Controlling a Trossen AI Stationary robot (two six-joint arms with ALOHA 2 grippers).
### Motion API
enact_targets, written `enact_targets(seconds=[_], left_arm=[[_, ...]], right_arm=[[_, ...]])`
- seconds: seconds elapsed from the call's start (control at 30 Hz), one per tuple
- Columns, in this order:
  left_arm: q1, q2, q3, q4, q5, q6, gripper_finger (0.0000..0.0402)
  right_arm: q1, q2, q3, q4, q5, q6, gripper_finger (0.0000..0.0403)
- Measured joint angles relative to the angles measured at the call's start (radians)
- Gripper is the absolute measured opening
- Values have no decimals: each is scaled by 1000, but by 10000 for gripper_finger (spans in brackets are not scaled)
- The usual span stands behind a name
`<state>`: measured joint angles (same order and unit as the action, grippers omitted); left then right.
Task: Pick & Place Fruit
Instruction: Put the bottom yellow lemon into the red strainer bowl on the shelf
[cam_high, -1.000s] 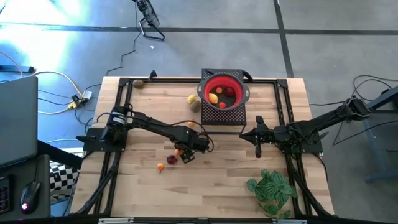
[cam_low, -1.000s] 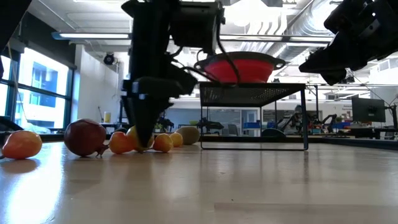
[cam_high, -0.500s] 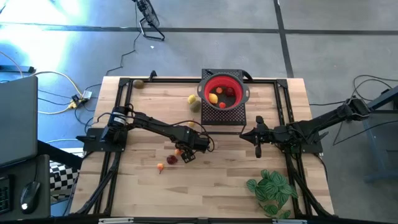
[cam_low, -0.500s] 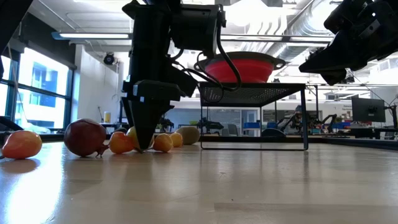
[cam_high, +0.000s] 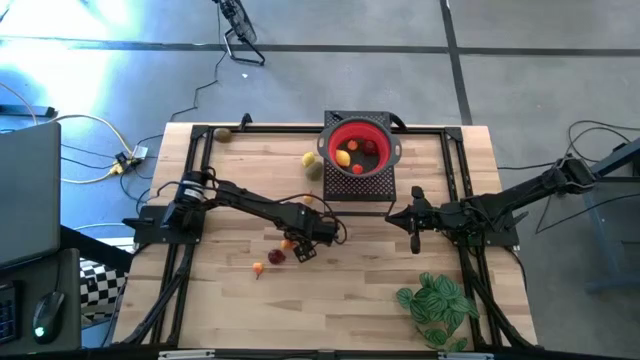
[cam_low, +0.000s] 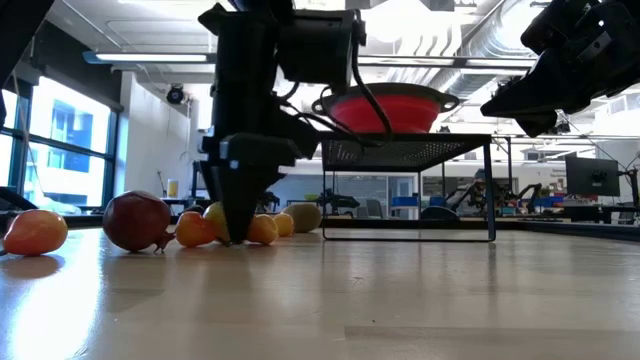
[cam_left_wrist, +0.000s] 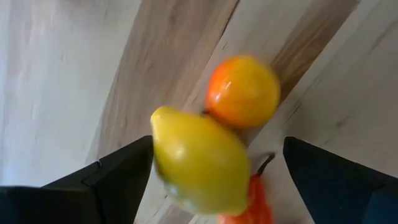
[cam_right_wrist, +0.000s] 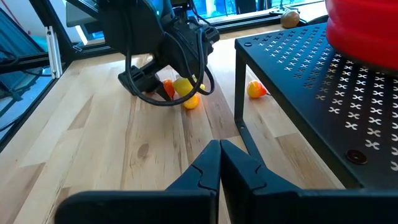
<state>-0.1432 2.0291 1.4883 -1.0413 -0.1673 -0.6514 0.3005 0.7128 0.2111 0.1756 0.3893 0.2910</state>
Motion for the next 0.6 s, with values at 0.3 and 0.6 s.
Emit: enact_targets(seconds=[0.3, 0.6], left_arm=[[0, -1, 0, -62, -1, 0, 351], [0, -1, 0, -53, -2, 0, 351]], right_arm=[[0, 0, 0, 0, 0, 0, 2], [0, 0, 0, 0, 0, 0, 2]])
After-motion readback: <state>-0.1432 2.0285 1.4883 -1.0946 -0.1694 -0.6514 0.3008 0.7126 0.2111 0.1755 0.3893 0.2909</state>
